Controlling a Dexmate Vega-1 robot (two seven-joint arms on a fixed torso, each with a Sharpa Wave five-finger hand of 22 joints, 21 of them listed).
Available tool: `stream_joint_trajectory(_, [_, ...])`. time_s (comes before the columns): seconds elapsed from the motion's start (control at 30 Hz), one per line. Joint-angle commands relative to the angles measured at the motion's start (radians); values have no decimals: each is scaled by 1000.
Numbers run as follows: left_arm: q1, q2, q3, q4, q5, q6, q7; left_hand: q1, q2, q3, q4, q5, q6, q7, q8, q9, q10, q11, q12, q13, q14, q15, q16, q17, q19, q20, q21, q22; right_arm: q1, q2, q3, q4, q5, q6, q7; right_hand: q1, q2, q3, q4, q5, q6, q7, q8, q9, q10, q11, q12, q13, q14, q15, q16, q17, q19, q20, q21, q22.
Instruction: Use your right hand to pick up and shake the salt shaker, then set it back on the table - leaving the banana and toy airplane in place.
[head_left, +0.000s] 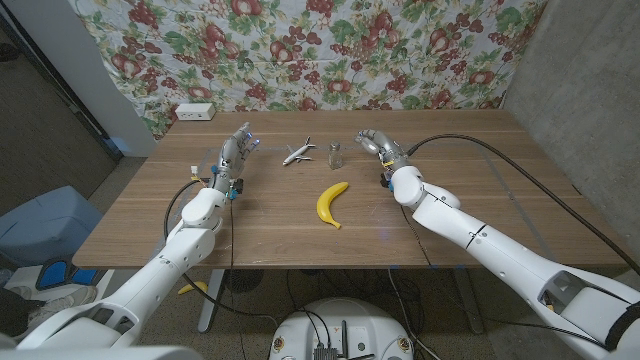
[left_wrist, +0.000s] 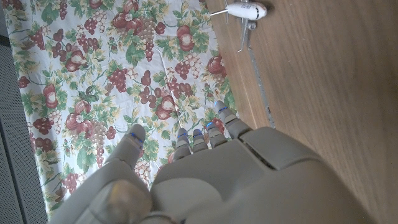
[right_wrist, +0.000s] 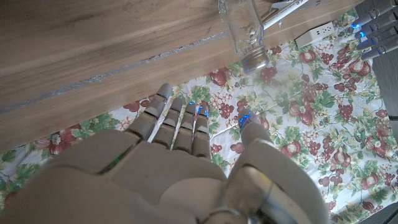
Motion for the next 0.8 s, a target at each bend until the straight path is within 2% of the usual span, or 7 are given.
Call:
stream_joint_trajectory(0.03, [-12,-2,3,15,-1,1,-10,-13,28,2,-7,0,3,-1,-3,3,6,-4,-3,4,6,-19,-1,4,7,1,-7,6,19,10,-26,4,-22,-42,13,4,1,0,-4,4,0,-5,0,6,5,-7,-4,5,-6,-21,6,4,8,5,-3,5])
stream_joint_trajectory(0.8, [-27,-8,3,44,-8,-2,-24,-16,28,3,-9,0,5,0,-3,3,6,-4,-4,4,7,-18,-1,4,10,1,-12,6,70,43,-86,60,-67,-61,36,22,-27,-11,-12,-7,4,-10,2,6,6,-18,-5,4,-9,-25,4,2,12,6,-9,5])
